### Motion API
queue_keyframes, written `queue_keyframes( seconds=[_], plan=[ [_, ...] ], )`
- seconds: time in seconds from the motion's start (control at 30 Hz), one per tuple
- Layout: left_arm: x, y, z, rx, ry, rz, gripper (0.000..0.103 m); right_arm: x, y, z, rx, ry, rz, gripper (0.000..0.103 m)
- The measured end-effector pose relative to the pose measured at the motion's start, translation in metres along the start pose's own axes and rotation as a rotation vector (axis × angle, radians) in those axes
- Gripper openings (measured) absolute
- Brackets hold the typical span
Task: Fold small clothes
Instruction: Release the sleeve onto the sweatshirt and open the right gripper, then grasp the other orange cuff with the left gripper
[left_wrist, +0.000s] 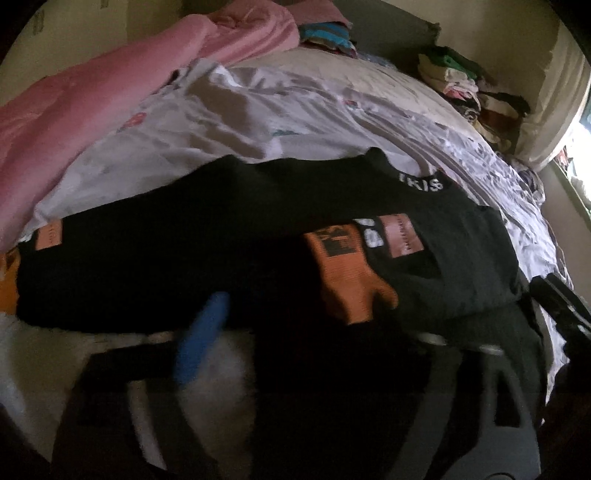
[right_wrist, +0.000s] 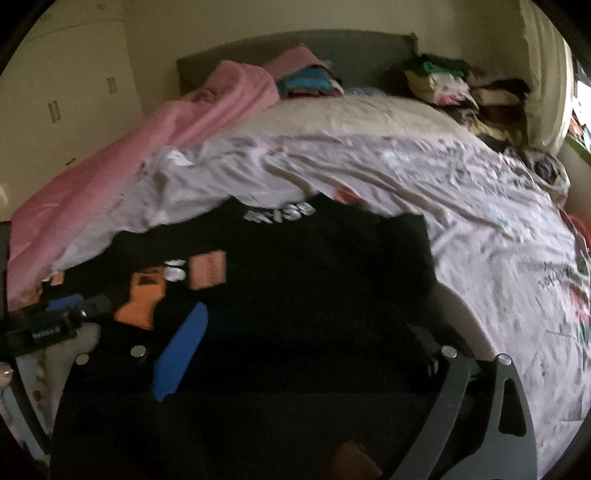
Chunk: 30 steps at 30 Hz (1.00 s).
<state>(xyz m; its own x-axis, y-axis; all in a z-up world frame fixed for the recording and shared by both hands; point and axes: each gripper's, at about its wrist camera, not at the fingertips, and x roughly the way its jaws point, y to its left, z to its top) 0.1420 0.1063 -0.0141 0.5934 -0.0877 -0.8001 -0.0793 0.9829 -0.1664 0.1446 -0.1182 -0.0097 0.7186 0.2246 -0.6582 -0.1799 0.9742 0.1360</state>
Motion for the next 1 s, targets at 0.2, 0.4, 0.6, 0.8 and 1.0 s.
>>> queue_keyframes(
  seconds=[0.2, 0.4, 0.6, 0.8, 1.0],
  plan=[
    [-0.025, 0.025, 0.001, -0.046, -0.047, 0.008, 0.093, -0.013, 0.032, 0.01, -0.043, -0.044, 0.01, 0.098],
    [-0.043, 0.052, 0.001, -0.093, -0.083, 0.039, 0.093, -0.019, 0.057, 0.018, -0.072, -0.069, 0.039, 0.098],
    [-0.058, 0.082, 0.0, -0.125, -0.104, 0.083, 0.093, -0.02, 0.088, 0.026, -0.118, -0.081, 0.071, 0.098],
    [-0.067, 0.118, -0.001, -0.185, -0.112, 0.12, 0.093, -0.015, 0.114, 0.033, -0.149, -0.081, 0.108, 0.098],
    [-0.068, 0.151, -0.005, -0.245, -0.106, 0.148, 0.093, -0.009, 0.137, 0.032, -0.178, -0.073, 0.151, 0.098]
  ],
)
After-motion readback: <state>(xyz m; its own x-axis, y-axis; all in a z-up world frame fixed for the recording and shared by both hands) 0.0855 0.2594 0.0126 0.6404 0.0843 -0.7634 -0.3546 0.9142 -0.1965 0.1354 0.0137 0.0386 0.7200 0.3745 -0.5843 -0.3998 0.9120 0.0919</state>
